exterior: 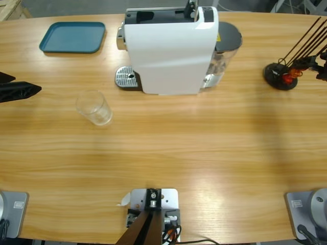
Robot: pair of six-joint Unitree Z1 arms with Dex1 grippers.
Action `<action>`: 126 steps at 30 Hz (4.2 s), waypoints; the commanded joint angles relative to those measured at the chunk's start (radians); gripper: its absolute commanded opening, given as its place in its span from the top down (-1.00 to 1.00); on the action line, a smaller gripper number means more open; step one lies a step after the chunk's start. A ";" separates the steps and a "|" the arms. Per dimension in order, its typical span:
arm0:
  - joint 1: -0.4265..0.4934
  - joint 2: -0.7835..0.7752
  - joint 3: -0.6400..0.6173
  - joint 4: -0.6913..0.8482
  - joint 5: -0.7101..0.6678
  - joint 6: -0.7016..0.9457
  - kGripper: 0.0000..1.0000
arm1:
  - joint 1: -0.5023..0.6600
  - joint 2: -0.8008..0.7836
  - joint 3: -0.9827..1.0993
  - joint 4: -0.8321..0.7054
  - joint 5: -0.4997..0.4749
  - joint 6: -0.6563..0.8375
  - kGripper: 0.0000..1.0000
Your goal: Pour coffee
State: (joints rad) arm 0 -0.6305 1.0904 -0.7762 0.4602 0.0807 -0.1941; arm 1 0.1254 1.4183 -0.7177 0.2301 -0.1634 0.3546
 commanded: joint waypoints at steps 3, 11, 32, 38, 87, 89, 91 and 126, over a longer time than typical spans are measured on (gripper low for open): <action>-0.008 0.014 0.037 -0.012 0.017 -0.004 -0.77 | -0.026 0.064 -0.008 -0.044 0.011 -0.018 -0.50; -0.008 0.020 0.035 -0.012 0.023 -0.004 -0.77 | -0.035 0.067 -0.009 -0.044 0.013 -0.022 -0.48; -0.008 0.016 0.037 -0.011 0.031 -0.004 -0.77 | -0.035 0.082 -0.011 -0.044 0.021 -0.022 0.23; -0.008 0.016 0.037 -0.012 0.031 -0.004 -0.77 | -0.035 0.093 -0.012 -0.044 0.025 -0.022 0.25; -0.008 0.032 0.037 -0.021 0.022 -0.001 -0.78 | -0.035 -0.031 -0.017 0.020 -0.011 -0.041 0.88; -0.008 0.034 0.037 -0.024 0.022 -0.001 -0.77 | -0.035 -0.053 -0.033 0.052 -0.016 -0.042 0.88; -0.008 0.036 0.039 -0.027 0.022 0.000 -0.78 | -0.035 -0.070 -0.041 0.082 -0.019 -0.042 0.89; -0.008 0.071 0.037 -0.033 0.024 -0.001 -0.78 | 0.525 -0.181 -0.155 0.463 0.315 -0.321 -0.54</action>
State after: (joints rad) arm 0 -0.6307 1.1270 -0.7665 0.4378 0.0988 -0.1941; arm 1 0.5455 1.2881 -0.8455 0.6929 0.0157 0.2794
